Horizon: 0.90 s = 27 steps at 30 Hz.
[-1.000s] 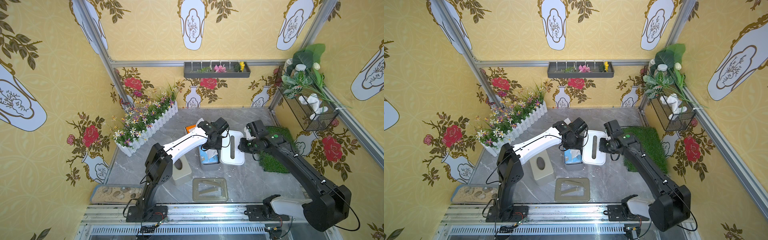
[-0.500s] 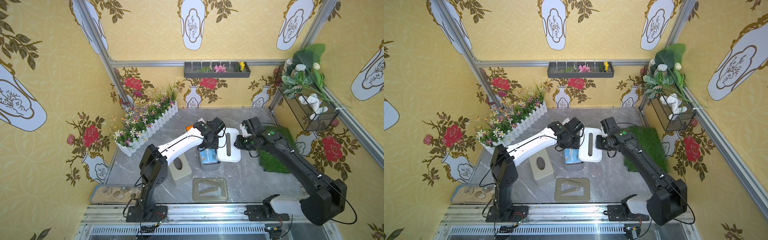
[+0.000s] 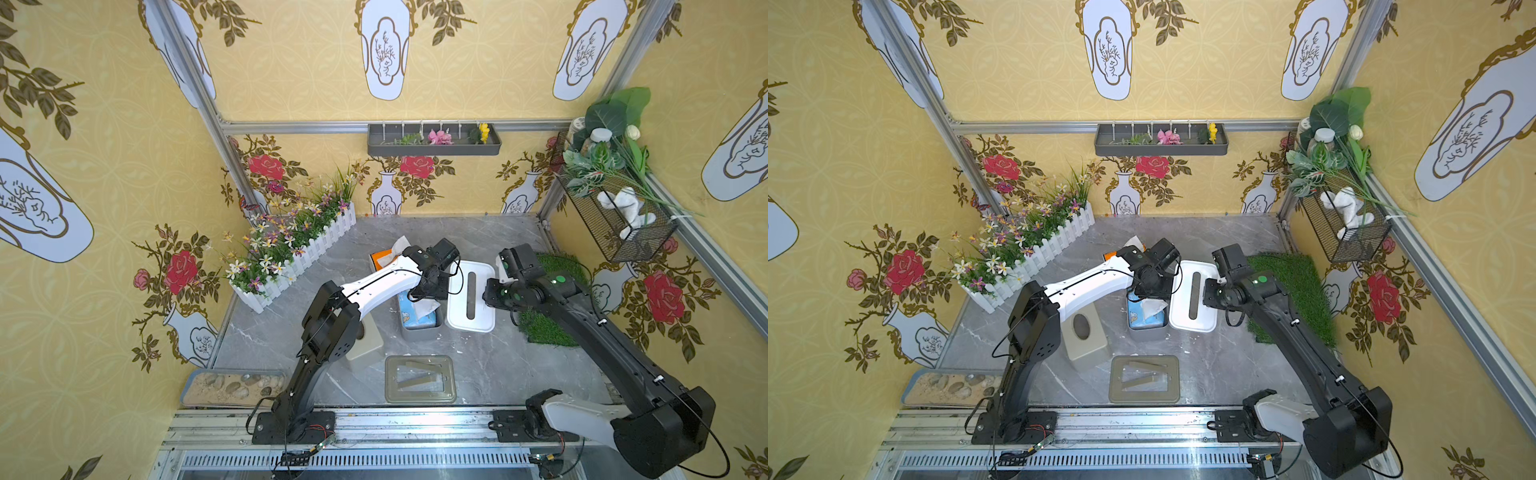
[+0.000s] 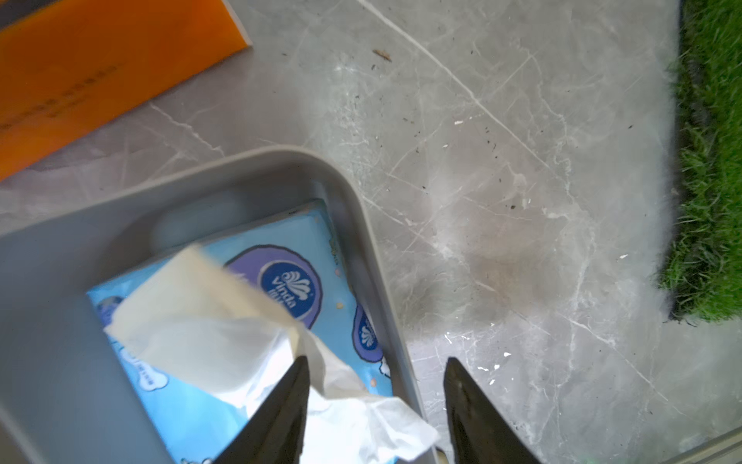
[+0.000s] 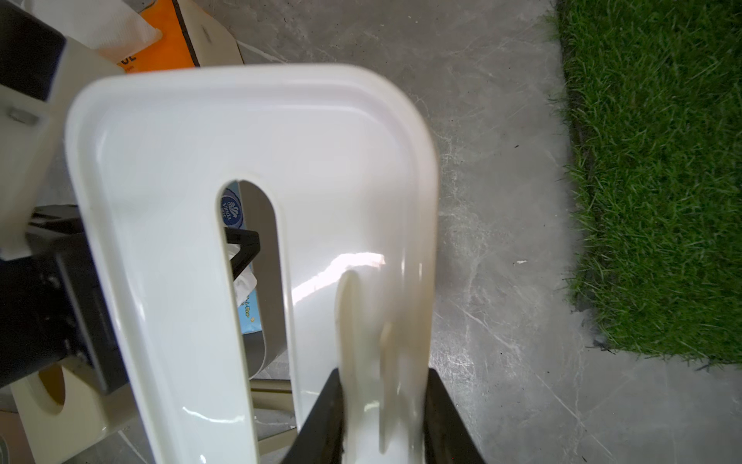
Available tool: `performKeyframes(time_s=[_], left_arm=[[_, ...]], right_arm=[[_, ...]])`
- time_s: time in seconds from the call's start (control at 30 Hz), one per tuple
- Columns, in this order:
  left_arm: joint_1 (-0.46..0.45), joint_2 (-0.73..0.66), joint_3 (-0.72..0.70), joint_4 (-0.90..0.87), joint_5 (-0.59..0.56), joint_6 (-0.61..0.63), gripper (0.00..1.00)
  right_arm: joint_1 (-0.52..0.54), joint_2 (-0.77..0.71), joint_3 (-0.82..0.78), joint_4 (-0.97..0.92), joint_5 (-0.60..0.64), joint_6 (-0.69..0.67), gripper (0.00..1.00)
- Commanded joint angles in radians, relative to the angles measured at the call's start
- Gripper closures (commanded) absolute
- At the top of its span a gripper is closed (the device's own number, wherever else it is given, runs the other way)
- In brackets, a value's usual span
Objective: Put the tissue paper into the tissue box
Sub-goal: Adjust the paper towel in the tissue box.
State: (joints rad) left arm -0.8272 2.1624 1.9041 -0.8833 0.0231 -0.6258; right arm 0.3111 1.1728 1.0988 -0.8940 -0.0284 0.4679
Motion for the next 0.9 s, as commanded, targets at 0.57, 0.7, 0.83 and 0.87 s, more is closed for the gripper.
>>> performKeyframes(time_s=[0.57,0.7,0.83,0.87], left_arm=[[-0.020,-0.081,-0.167,0.119,0.013,-0.007,0.48],[-0.020,-0.116,-0.151,0.106,-0.003,0.004,0.46],[-0.020,-0.134,-0.145,0.090,-0.017,0.011,0.44],[-0.020,-0.136,-0.147,0.087,-0.020,0.011,0.44]], right_arm=[[-0.015,-0.028,-0.012,-0.007,-0.019,0.011,0.82],[-0.002,-0.018,-0.009,0.006,-0.022,0.013,0.82],[0.043,0.004,-0.005,0.028,-0.012,0.024,0.82],[0.053,0.010,-0.003,0.031,-0.010,0.028,0.82]])
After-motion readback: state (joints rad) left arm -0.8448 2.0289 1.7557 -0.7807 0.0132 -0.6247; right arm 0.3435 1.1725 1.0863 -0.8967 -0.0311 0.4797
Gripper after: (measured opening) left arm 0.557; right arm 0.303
